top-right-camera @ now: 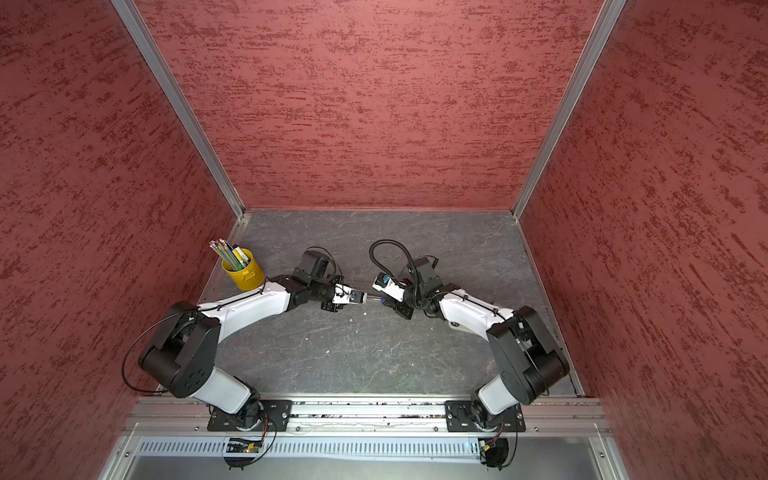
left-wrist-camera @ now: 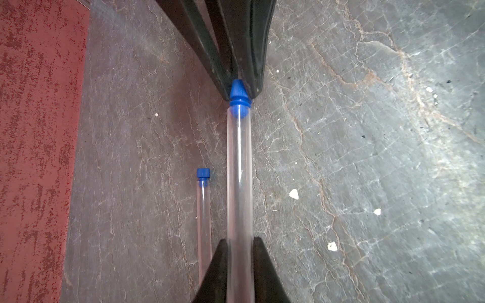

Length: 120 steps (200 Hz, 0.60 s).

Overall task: Insert stoppers into test tubes
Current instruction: Insert the stopper into the test tube.

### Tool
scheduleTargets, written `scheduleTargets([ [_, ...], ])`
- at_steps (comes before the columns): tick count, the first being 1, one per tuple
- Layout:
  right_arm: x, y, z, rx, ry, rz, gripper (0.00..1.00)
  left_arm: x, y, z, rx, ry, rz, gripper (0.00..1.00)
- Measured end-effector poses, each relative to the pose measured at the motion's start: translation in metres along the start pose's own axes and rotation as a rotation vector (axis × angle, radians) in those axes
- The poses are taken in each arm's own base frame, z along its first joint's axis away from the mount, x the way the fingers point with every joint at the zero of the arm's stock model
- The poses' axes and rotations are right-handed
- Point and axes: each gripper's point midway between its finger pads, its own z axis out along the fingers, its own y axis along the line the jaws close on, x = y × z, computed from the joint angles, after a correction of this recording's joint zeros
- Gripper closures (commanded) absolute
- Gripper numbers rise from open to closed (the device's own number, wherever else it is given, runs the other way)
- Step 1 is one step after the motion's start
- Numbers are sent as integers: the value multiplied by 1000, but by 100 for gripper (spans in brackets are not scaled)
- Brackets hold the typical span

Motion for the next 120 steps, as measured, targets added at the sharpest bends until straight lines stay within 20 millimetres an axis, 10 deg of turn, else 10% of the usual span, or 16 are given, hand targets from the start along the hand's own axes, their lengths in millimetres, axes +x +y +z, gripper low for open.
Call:
scheduleTargets([
  [120, 1, 2, 2, -8, 9, 3, 76, -1, -1, 1, 2, 0, 23, 82],
])
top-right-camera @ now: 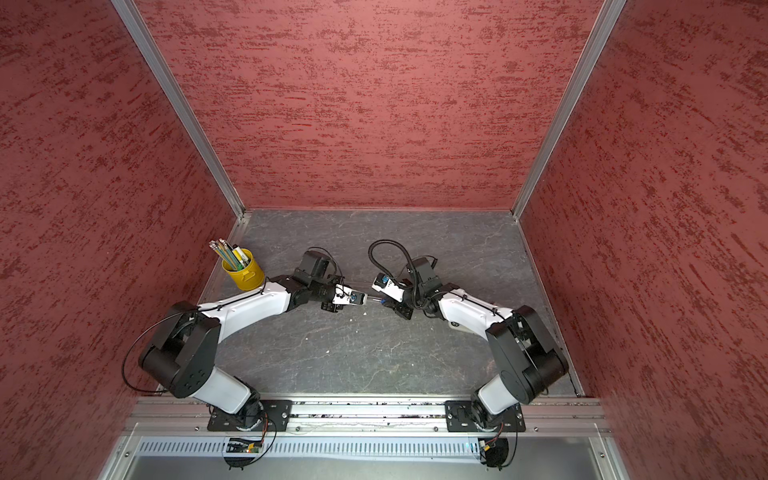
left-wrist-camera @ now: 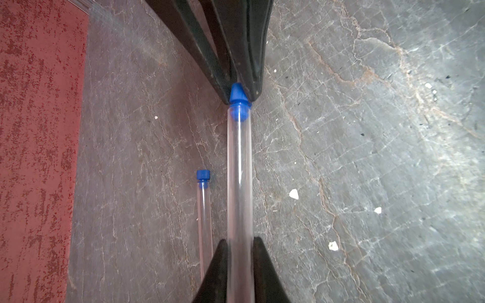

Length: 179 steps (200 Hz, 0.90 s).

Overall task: Insert stoppers into test tubes
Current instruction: Insert the stopper into the test tube.

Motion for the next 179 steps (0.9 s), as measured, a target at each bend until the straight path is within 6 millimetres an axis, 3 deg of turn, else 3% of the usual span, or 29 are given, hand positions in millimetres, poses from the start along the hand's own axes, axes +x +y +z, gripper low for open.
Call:
scheduleTargets([
  [105, 2, -2, 1, 17, 13, -15, 46, -1, 1, 1, -2, -7, 2, 83],
  [179, -1, -12, -5, 75, 11, -22, 45, 15, -8, 9, 26, 11, -46, 82],
])
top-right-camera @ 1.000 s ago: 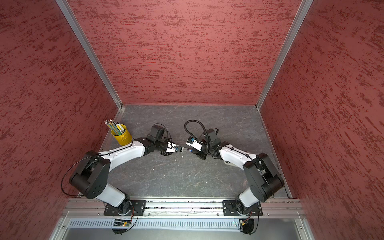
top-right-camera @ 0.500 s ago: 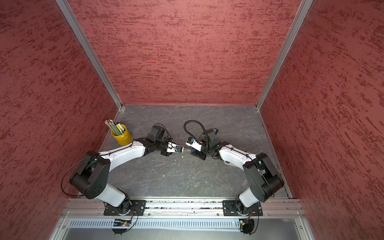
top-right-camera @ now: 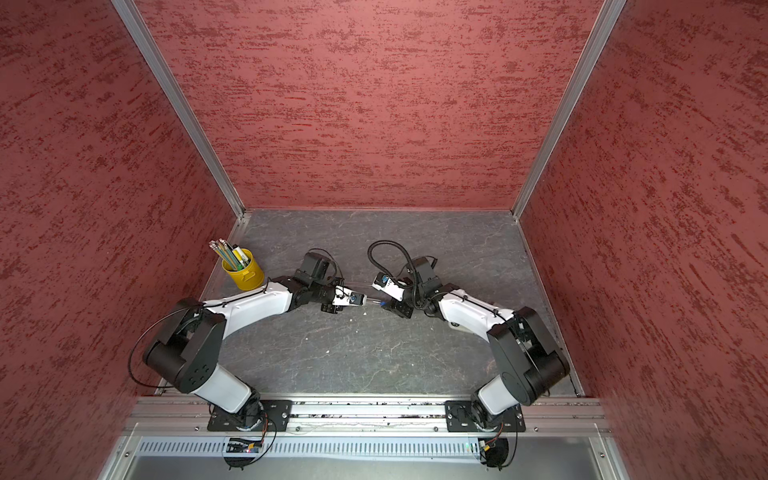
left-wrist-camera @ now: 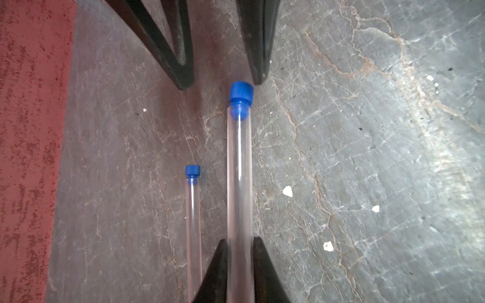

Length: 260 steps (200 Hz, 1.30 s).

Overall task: Insert stoppers into test tubes
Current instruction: Insert the stopper into the test tube, then place the test tube at the center of the board.

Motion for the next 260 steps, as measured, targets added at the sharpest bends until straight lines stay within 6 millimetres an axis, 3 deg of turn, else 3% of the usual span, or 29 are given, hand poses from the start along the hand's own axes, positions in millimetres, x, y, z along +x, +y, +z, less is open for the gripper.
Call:
scheduleTargets([
  [111, -4, -14, -12, 59, -34, -2, 46, 36, -12, 20, 42, 28, -164, 83],
  [260, 0, -15, -12, 64, -29, 4, 46, 51, -14, 22, 56, 51, -216, 82],
])
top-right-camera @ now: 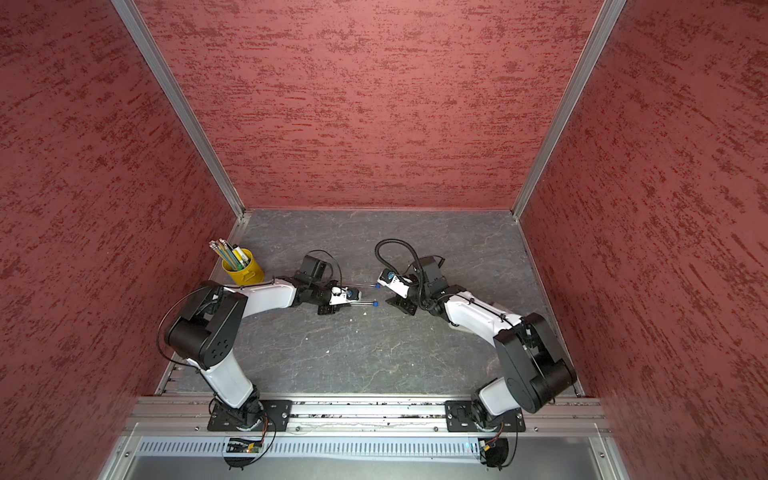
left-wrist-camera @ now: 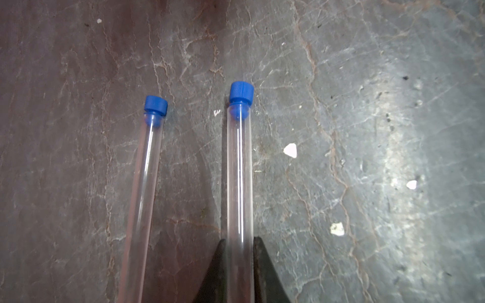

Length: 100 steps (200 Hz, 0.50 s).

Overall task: Insert stoppers into test tubes
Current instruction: Place the test tube at the center of the board.

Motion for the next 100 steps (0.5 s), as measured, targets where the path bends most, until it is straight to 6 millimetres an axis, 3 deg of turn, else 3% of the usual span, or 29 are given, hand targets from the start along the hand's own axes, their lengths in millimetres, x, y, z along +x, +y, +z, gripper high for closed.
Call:
scheduleTargets([
  [100, 1, 0, 0, 1, 2, 1, 47, 2, -2, 1, 29, 17, -18, 76],
])
